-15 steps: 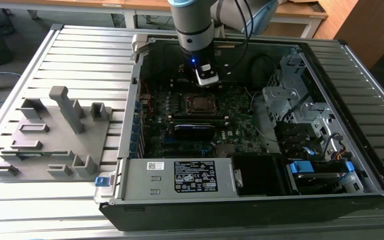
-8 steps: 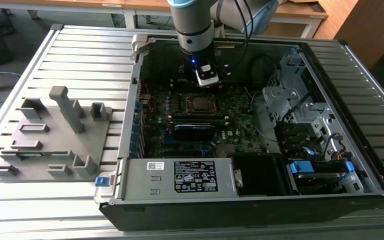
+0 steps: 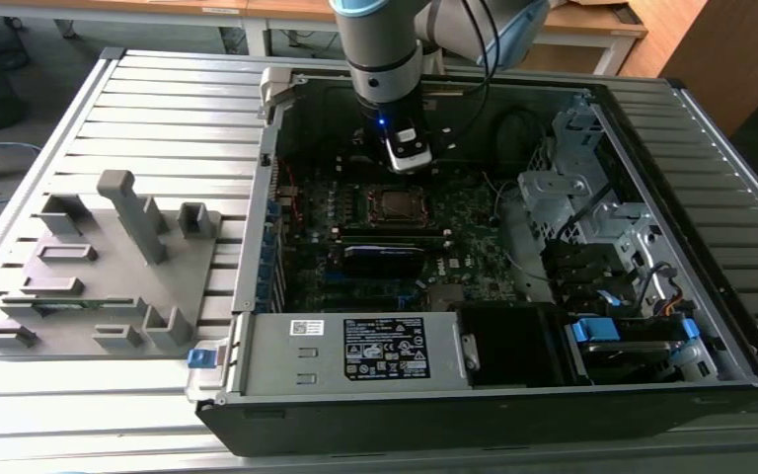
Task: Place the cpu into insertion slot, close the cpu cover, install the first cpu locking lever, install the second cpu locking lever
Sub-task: 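Install the first cpu locking lever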
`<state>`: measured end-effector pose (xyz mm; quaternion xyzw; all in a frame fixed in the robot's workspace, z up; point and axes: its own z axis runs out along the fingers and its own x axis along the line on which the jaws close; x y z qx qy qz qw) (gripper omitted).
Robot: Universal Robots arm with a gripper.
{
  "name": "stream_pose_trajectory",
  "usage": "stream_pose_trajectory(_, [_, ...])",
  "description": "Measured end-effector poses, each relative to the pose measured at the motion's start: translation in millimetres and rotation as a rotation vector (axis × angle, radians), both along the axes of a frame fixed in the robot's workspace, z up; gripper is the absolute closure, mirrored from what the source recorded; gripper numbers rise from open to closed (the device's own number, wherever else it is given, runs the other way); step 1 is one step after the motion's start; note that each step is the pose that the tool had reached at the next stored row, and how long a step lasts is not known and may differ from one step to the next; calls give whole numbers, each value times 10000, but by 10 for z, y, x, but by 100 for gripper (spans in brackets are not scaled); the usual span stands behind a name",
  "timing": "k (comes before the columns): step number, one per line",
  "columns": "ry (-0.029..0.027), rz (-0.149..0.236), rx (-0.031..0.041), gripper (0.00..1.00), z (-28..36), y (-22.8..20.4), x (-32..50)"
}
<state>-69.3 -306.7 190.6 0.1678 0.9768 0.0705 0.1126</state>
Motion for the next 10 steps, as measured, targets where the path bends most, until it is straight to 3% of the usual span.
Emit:
stream_pose_trajectory(7, [-13, 2, 6, 89, -5, -2, 1])
stream_pose_trajectory(10, [-17, 1, 82, 89, 2, -1, 1])
